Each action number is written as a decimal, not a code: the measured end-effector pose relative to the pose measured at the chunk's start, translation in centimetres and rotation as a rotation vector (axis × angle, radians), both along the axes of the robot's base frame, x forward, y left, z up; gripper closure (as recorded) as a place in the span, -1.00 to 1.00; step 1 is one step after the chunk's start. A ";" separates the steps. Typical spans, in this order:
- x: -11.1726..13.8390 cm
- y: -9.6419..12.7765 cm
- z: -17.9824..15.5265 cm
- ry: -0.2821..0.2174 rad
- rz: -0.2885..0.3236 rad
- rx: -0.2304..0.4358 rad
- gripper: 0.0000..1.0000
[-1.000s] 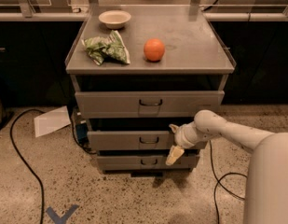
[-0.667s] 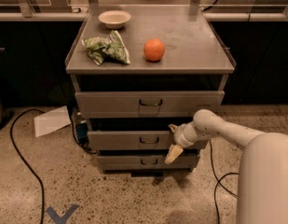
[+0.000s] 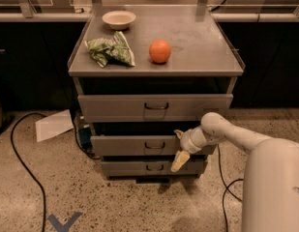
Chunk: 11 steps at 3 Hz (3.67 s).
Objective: Open middle drawer
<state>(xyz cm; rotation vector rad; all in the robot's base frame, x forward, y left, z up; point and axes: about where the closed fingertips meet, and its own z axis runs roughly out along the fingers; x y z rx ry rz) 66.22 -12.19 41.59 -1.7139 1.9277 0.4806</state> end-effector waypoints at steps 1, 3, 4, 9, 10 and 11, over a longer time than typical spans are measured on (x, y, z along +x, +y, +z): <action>-3.5 0.4 2.7 0.067 0.010 0.045 -1.00; -7.3 0.9 5.9 0.113 0.020 0.061 -1.00; -6.2 1.1 4.9 0.121 0.033 0.049 -1.00; -2.7 2.8 2.3 0.124 0.099 0.011 -1.00; -1.9 3.5 2.1 0.032 0.119 -0.017 -1.00; -1.9 3.5 2.1 0.032 0.119 -0.017 -1.00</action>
Offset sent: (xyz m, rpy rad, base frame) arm -0.1112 0.0093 0.0971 0.0826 0.1576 0.0163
